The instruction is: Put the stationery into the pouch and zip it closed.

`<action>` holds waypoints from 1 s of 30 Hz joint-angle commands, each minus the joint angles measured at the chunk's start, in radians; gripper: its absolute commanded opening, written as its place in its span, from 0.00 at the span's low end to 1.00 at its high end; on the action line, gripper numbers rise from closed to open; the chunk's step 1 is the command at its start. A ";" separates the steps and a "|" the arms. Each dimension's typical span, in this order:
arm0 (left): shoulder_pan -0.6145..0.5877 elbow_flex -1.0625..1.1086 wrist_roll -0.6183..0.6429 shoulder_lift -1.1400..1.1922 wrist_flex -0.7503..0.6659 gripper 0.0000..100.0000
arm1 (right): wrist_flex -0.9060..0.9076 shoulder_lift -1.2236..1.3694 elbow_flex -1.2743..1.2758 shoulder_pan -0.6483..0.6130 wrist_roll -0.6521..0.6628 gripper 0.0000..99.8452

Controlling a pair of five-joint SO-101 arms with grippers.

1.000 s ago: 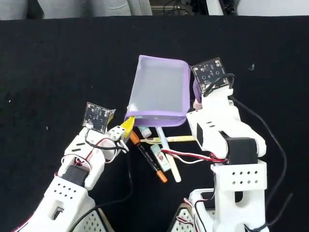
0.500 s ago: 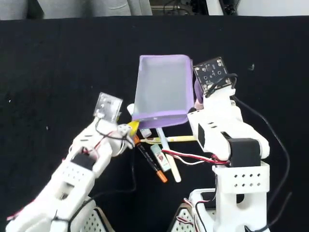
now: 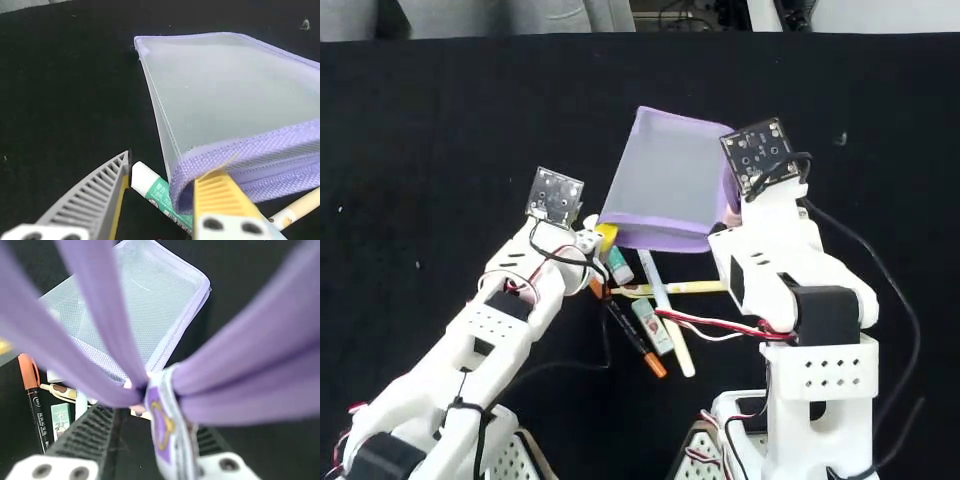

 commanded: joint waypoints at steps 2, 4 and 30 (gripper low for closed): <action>0.002 -0.042 0.012 0.005 -0.071 0.19 | -0.002 -0.035 -0.053 0.014 0.009 0.01; 0.005 -0.044 0.037 0.009 -0.107 0.19 | -0.002 -0.035 -0.053 0.014 0.009 0.01; -0.035 -0.062 0.074 0.043 -0.140 0.03 | 0.005 -0.035 -0.053 0.015 0.005 0.04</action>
